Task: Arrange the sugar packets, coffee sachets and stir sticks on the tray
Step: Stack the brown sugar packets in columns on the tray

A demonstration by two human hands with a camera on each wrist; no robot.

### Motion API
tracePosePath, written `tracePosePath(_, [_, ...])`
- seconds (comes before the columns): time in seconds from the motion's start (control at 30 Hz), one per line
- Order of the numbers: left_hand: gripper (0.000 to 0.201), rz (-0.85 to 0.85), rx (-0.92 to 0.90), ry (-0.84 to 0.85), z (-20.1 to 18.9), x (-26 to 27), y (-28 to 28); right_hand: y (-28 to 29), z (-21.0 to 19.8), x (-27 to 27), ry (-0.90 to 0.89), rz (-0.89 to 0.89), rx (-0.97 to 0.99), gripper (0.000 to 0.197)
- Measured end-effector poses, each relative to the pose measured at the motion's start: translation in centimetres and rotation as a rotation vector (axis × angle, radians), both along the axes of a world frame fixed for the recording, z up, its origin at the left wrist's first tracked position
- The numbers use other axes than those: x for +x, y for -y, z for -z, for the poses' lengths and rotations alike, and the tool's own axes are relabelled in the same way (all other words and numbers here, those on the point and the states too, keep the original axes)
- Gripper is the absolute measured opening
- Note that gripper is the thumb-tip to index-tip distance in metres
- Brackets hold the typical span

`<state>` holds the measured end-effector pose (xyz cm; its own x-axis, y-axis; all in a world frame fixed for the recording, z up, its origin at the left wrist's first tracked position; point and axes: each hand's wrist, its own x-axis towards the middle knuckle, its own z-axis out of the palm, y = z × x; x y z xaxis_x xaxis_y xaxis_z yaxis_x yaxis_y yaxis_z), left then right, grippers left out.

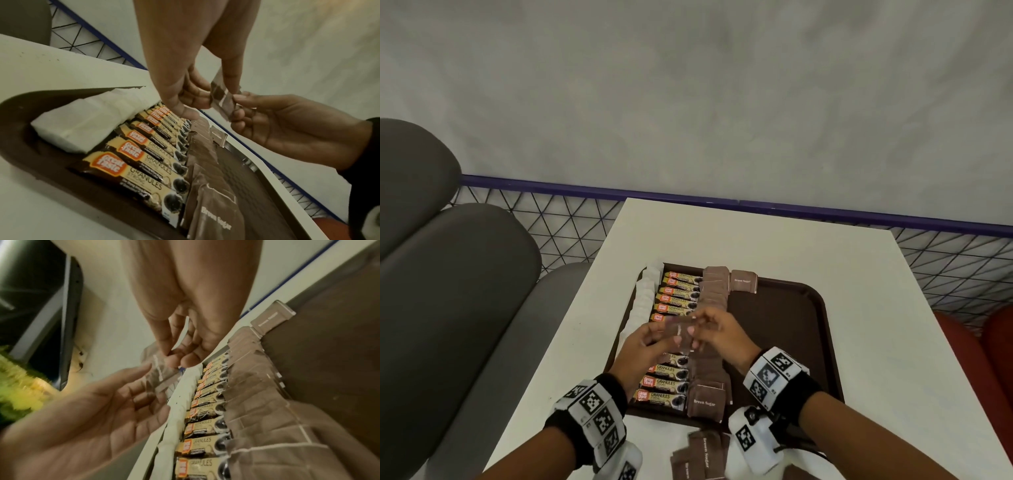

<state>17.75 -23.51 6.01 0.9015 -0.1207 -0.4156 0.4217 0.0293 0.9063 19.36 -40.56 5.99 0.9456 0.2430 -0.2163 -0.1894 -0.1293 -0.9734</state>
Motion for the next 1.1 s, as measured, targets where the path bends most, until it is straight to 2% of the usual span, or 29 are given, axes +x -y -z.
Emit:
tracePosePath(0.1, [0.02,0.04,0.042,0.019,0.2,0.1,0.0,0.7,0.3,-0.1,-0.058,0.072,0.065,0.015])
tracePosePath(0.2, [0.02,0.067,0.068,0.053,0.3,0.4,0.3,1.8,0.7,0.2,0.015,0.048,-0.076,0.023])
tracePosePath(0.3, [0.022,0.097,0.069,0.069,0.1,0.7,0.9,2.8,0.5,0.7,0.031,0.065,-0.088,0.02])
tracePosePath(0.4, [0.028,0.042,0.029,0.041,0.3,1.0,1.0,4.9,1.3,2.4,-0.057,0.383,-0.076,0.02])
tracePosePath(0.47, [0.028,0.012,0.016,0.018,0.7,1.0,0.5,7.0,2.5,4.0,-0.081,0.616,-0.176,0.025])
tracePosePath(0.53, [0.026,0.032,0.033,0.013,1.2,0.9,-0.2,8.4,3.3,5.4,-0.093,0.715,-0.298,0.022])
tracePosePath(0.63, [0.025,0.063,0.068,0.015,1.9,0.9,-1.6,9.1,3.6,6.8,-0.109,0.722,-0.421,0.02])
tracePosePath(0.83, [0.021,0.008,0.06,-0.038,2.9,1.1,-3.2,9.1,5.5,9.3,-0.18,0.695,-0.547,0.013])
tracePosePath(0.97, [0.019,-0.003,0.066,-0.054,3.1,1.3,-3.9,8.7,6.7,10.0,-0.243,0.647,-0.719,0.016])
tracePosePath(1.1, [0.019,-0.006,0.076,-0.058,3.2,1.2,-4.2,8.2,6.4,9.9,-0.249,0.639,-0.763,0.022])
